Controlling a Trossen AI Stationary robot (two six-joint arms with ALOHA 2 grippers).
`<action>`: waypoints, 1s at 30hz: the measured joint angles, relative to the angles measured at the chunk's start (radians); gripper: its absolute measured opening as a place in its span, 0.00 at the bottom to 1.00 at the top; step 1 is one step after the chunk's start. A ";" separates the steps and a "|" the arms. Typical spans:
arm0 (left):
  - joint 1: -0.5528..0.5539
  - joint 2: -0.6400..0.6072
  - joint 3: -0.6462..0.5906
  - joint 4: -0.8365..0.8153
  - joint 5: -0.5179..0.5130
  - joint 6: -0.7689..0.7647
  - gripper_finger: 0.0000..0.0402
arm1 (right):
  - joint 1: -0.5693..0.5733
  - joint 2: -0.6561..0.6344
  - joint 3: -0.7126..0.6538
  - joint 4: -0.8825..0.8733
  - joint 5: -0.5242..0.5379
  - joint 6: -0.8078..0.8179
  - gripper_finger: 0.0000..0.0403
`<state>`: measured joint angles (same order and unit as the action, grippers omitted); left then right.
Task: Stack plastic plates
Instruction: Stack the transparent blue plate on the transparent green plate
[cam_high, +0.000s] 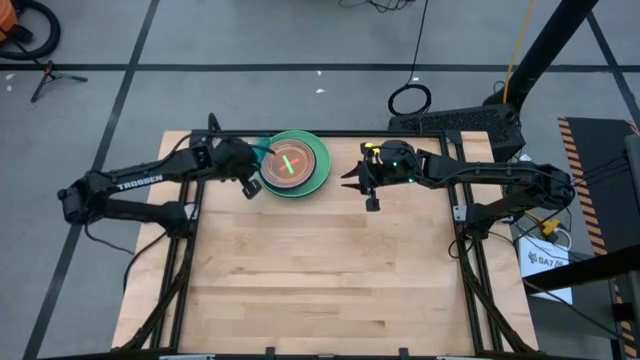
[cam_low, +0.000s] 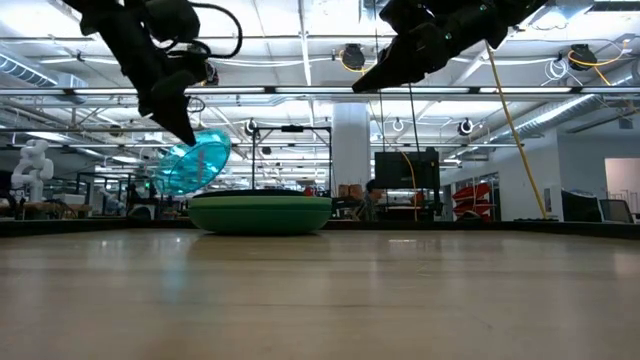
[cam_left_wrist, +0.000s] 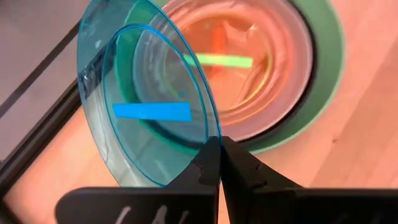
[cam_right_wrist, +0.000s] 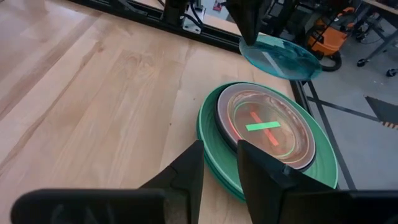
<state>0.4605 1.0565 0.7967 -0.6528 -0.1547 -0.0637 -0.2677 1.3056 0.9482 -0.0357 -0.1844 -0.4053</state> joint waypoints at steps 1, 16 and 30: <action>-0.014 0.000 0.000 0.011 -0.003 -0.003 0.01 | 0.000 0.000 0.000 0.002 0.000 0.000 0.22; -0.189 0.005 0.000 0.294 -0.004 0.006 0.01 | 0.000 0.000 0.000 0.010 0.000 -0.011 0.22; -0.188 0.005 0.000 0.315 -0.005 -0.002 0.05 | 0.000 0.000 0.000 0.015 0.000 -0.030 0.22</action>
<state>0.2722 1.0611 0.7971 -0.3382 -0.1595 -0.0653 -0.2678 1.3056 0.9485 -0.0204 -0.1842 -0.4348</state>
